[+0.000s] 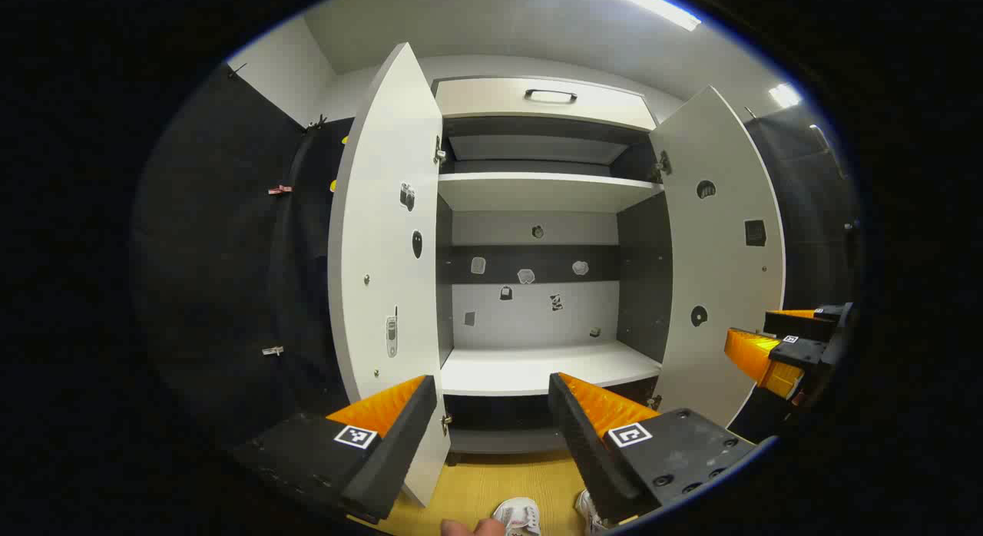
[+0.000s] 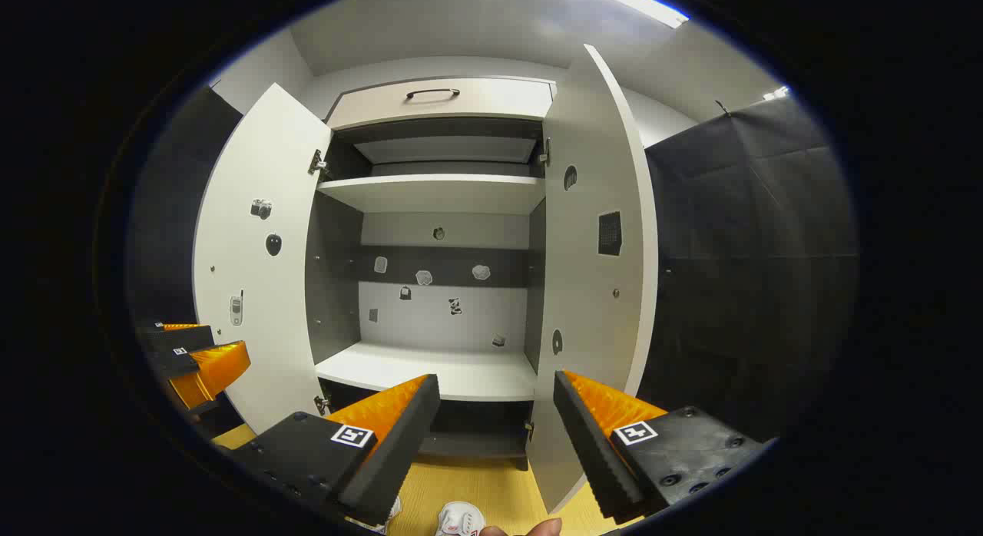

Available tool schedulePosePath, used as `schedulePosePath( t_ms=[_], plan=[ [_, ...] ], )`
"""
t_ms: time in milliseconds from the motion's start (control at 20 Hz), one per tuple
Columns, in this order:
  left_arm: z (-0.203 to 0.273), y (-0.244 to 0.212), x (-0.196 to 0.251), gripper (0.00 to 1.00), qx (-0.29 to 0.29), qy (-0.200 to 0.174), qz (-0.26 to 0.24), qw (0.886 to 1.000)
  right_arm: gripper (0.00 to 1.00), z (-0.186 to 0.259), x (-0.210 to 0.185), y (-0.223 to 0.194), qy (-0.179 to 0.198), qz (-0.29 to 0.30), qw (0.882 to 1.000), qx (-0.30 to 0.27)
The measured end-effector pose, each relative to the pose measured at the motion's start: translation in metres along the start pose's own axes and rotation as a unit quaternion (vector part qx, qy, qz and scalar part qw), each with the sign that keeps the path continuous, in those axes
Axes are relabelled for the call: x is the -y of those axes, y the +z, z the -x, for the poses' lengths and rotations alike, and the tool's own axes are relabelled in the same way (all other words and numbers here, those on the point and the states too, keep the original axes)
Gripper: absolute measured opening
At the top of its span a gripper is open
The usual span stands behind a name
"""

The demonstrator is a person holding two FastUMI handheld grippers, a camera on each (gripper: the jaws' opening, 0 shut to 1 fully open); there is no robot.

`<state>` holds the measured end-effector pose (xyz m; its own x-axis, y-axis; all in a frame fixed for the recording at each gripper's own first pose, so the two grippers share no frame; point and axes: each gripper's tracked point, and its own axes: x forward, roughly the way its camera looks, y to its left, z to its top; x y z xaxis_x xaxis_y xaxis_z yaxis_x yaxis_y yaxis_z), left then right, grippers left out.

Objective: Grab one shoe with the right hand and put it into the shoe cabinet, grab the other shoe with the left hand and put it into the shoe cabinet; then close the right door with the right hand and the left door with the left hand.

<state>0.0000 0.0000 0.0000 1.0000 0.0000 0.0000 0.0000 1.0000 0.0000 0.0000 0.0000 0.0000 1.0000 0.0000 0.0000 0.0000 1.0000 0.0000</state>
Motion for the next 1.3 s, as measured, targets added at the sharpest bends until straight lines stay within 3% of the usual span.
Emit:
schedulePosePath(
  t_ms=[950,1150,1300],
  plan=[
    [0.0,0.002,0.0,0.93,0.001,0.001,-0.002,1.0,0.98,0.0,-0.001,0.001,0.0,-0.005,1.0,0.0],
    [0.0,0.002,-0.005,0.93,0.004,0.008,0.002,1.0,0.98,0.005,-0.01,-0.019,0.015,-0.012,1.0,-0.021],
    [0.001,-0.001,-0.012,0.93,0.007,0.016,0.001,1.0,0.98,0.015,-0.023,-0.058,0.032,-0.022,0.997,-0.06]
  ],
)
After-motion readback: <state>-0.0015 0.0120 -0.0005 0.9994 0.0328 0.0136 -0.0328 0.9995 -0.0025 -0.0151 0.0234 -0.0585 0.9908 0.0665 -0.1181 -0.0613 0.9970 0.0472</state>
